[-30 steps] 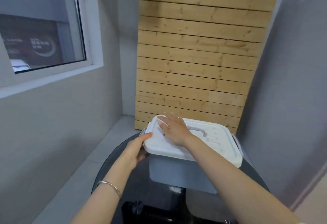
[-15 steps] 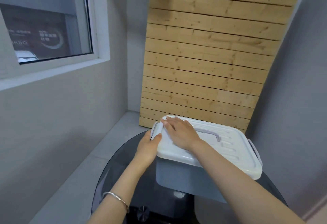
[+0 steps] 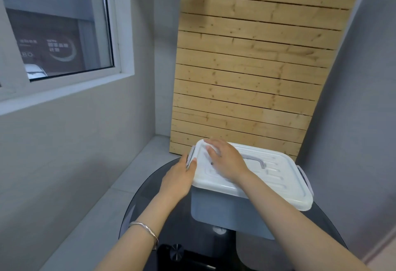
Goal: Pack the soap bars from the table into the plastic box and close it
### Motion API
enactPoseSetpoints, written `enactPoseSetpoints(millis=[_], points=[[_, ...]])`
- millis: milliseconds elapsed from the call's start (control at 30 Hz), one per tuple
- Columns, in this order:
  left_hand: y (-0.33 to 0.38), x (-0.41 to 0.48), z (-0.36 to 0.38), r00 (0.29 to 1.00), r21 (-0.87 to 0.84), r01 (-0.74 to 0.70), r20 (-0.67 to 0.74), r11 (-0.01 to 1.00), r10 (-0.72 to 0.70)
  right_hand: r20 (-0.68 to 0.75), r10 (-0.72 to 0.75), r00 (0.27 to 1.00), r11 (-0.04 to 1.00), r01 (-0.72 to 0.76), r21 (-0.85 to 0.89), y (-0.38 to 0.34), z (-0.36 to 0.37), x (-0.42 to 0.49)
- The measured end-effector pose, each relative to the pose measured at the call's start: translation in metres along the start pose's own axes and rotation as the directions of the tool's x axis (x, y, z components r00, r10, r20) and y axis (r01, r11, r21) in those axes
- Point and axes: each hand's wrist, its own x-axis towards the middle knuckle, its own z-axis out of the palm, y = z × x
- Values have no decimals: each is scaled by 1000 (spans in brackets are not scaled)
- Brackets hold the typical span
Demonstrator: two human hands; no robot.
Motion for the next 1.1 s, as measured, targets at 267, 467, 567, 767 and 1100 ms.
enactPoseSetpoints(millis=[267, 467, 567, 767, 1100], points=[[26, -21, 16, 881, 484, -436, 60, 758, 469, -96, 15, 995, 911, -53, -410, 60, -60, -117], [38, -12, 29, 893, 534, -445, 207, 719, 399, -152, 23, 988, 878, -93, -470, 95, -67, -133], [41, -11, 28, 905, 542, -421, 198, 727, 377, -168, 6, 986, 878, -86, -471, 100, -64, -128], [47, 7, 33, 913, 566, -395, 155, 723, 377, -140, 10, 990, 881, -75, -468, 106, -68, -107], [50, 20, 35, 918, 526, -394, 187, 754, 349, -30, 103, 994, 908, -106, -405, 100, -78, -95]])
